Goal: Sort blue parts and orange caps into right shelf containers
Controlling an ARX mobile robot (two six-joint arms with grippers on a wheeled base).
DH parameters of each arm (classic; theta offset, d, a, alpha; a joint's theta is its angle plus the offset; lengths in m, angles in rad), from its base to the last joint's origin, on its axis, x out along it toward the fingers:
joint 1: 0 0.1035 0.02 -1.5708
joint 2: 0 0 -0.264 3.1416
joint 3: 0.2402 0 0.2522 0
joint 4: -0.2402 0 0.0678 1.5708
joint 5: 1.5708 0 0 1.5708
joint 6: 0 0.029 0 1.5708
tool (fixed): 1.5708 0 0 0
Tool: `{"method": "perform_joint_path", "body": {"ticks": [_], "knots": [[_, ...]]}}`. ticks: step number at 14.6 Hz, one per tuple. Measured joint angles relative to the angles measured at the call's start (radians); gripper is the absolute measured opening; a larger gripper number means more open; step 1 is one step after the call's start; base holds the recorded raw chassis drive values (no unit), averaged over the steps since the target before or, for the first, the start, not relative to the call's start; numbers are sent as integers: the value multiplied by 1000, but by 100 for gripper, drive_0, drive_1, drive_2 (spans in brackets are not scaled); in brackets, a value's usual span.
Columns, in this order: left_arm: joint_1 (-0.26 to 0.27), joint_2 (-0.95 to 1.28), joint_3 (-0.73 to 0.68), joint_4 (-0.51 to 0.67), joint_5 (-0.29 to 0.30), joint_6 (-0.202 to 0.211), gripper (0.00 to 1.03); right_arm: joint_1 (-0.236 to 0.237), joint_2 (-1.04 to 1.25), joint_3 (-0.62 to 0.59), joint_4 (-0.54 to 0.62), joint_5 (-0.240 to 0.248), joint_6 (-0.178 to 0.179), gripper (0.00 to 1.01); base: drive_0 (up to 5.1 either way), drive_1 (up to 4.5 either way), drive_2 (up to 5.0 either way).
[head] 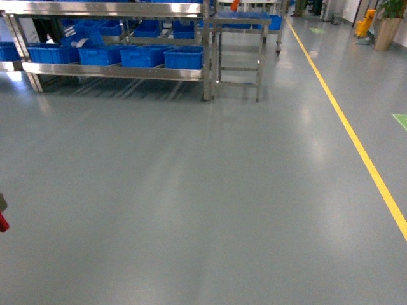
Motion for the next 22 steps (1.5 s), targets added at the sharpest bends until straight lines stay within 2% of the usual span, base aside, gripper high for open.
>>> {"method": "perform_joint_path", "body": {"ticks": [7, 22], "knots": [[0, 0, 0, 0, 0, 0, 42, 0, 0, 0, 0, 0, 0, 44, -143, -143, -143], [-1, 0, 0, 0, 0, 0, 42, 0, 0, 0, -1, 0, 0, 44, -2, 414, -418]]}}
